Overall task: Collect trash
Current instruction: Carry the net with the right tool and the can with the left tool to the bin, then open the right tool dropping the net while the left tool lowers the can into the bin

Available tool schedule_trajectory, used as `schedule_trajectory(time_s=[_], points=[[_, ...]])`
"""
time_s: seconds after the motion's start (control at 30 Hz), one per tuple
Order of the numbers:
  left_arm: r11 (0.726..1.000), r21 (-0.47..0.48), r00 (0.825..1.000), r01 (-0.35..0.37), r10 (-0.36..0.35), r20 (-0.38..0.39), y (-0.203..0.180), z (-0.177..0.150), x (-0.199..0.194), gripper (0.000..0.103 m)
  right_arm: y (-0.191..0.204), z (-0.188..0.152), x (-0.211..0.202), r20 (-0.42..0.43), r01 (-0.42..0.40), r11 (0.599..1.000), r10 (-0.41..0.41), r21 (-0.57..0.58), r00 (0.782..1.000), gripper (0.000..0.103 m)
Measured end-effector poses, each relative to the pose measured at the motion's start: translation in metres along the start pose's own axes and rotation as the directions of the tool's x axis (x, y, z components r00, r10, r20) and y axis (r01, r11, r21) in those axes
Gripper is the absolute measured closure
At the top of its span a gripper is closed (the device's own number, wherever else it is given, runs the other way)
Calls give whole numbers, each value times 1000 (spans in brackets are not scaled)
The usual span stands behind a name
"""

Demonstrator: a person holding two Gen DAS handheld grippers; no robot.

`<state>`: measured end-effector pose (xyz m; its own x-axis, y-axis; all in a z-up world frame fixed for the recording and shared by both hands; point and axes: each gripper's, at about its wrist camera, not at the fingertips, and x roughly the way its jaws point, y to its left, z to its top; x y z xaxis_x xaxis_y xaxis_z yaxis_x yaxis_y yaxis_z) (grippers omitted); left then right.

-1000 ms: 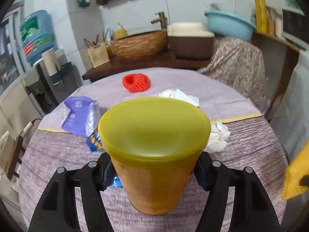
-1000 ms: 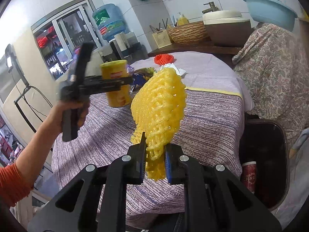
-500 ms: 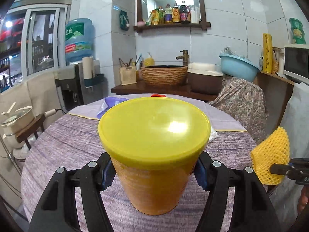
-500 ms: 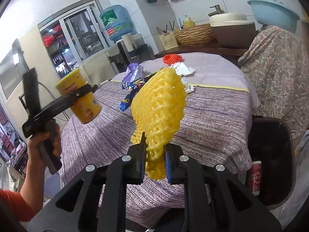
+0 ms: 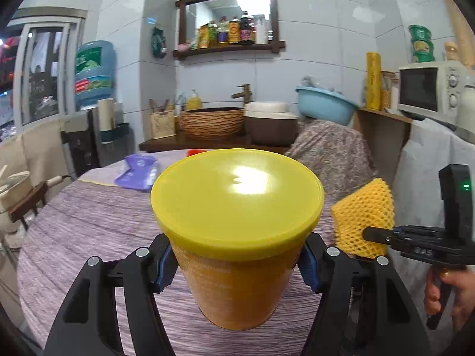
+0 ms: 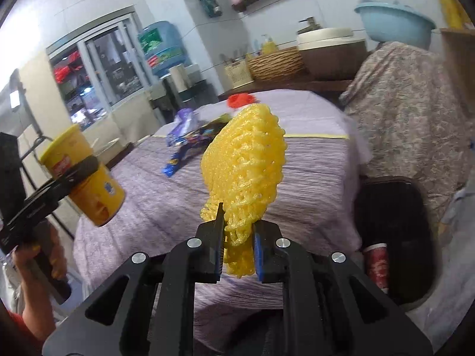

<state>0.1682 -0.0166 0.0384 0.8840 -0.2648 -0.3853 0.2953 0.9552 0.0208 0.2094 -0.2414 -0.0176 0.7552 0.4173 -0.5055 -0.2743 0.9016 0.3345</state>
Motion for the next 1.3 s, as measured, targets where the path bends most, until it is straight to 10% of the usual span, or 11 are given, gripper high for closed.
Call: schedule_trajectory(time_s=[0.33, 0.8, 0.93, 1.3], points=[[977, 48, 978, 207, -206, -29, -87, -6, 32, 38, -103, -14, -22, -27, 312, 944, -311, 104, 950, 86], [948, 60, 947, 312, -305, -98, -135, -16, 60, 38, -214, -74, 69, -315, 448, 876, -380, 180, 870, 85], [943, 72, 942, 324, -314, -120, -144, -18, 67, 38, -226, -80, 81, -329, 484, 855, -411, 185, 850, 39], [908, 74, 897, 413, -390, -209, -175, -31, 96, 38, -207, -78, 30, -214, 560, 816, -526, 145, 823, 38]])
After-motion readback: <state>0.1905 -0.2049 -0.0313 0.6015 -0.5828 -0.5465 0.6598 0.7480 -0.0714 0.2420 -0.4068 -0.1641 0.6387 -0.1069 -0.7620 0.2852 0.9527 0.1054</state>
